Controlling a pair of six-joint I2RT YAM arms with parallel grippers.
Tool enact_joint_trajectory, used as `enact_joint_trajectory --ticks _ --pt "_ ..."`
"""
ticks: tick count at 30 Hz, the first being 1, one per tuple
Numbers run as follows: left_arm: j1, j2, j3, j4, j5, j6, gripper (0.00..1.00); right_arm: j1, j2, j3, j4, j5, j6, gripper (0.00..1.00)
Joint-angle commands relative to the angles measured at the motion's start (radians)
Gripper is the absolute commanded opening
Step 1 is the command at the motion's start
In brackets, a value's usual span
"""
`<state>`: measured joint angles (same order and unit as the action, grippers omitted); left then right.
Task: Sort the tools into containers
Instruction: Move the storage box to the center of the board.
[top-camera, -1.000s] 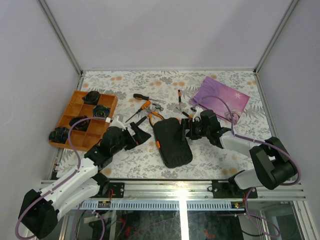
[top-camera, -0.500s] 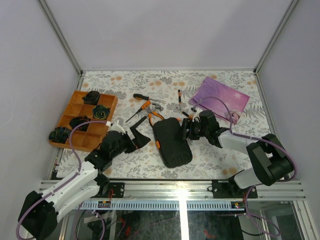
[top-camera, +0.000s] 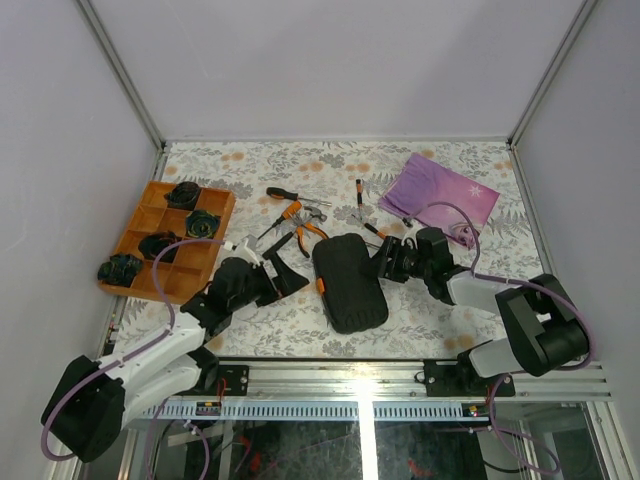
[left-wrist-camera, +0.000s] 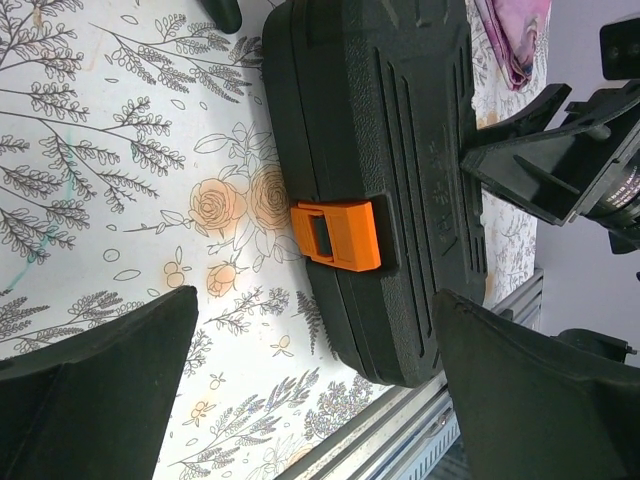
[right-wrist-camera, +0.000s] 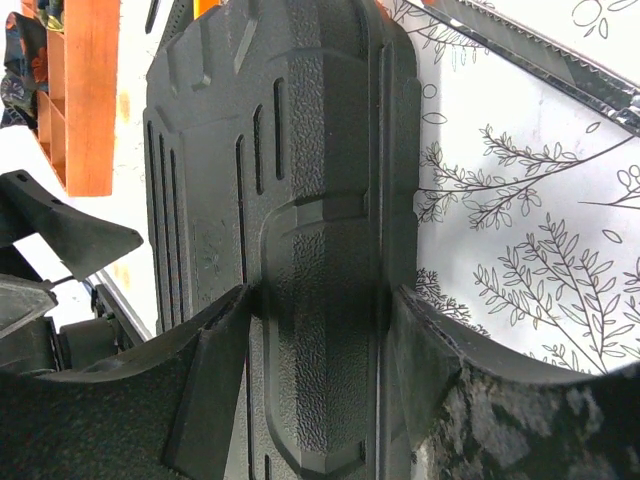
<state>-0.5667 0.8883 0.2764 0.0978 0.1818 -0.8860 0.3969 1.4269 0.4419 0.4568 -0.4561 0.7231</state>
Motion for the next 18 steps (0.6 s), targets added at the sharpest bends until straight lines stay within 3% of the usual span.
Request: enact_joint_trajectory --ticks 1,18 --pt "-0.002 0.027 0.004 0.118 0.027 -0.030 1.00 -0.025 0.048 -0.058 -0.030 0.020 0.001 0.47" --pt "-0.002 0.263 -0.067 0.534 0.091 -0.225 0.94 -0.099 0.203 -0.159 0.262 -0.094 0.183 0.38"
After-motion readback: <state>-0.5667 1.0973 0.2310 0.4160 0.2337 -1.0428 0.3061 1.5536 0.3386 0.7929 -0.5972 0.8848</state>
